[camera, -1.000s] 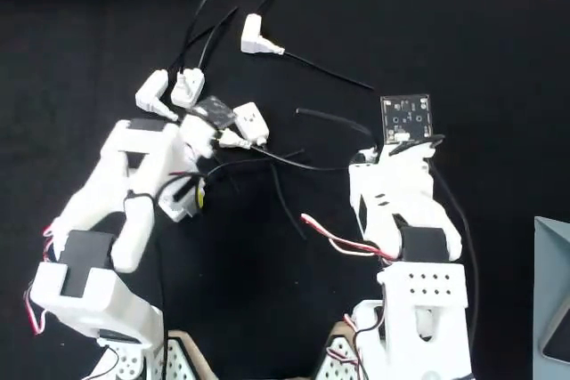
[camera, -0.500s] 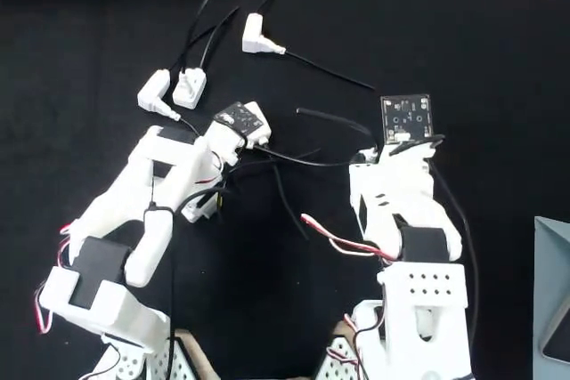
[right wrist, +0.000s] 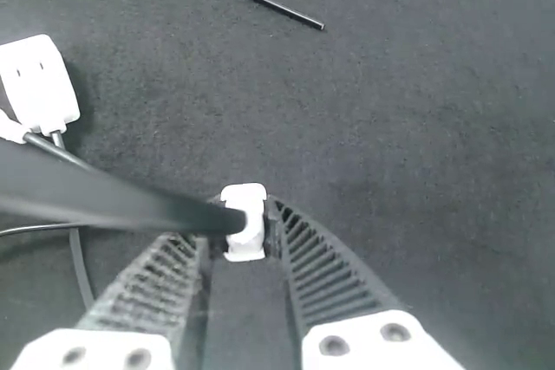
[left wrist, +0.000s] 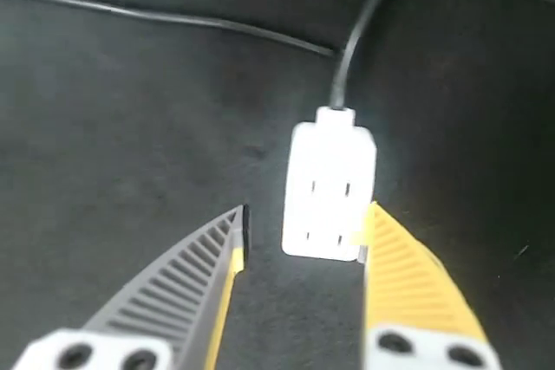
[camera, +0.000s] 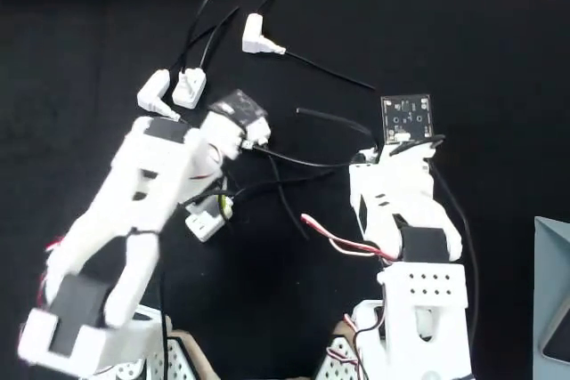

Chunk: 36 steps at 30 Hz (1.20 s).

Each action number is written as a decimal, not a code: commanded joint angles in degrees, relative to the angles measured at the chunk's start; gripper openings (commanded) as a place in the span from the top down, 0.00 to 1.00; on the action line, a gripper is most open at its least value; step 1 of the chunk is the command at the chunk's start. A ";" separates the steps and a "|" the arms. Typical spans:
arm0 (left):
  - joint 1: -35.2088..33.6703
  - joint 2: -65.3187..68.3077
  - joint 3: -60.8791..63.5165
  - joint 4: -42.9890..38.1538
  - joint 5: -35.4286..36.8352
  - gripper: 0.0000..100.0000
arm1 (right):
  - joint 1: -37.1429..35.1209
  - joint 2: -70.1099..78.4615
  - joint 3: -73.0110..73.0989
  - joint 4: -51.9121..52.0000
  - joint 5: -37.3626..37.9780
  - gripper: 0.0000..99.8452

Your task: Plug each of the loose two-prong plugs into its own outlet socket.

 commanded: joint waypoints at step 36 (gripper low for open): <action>-47.43 -52.04 44.09 -24.79 22.33 0.96 | -50.20 30.55 -17.89 -5.36 -8.44 0.99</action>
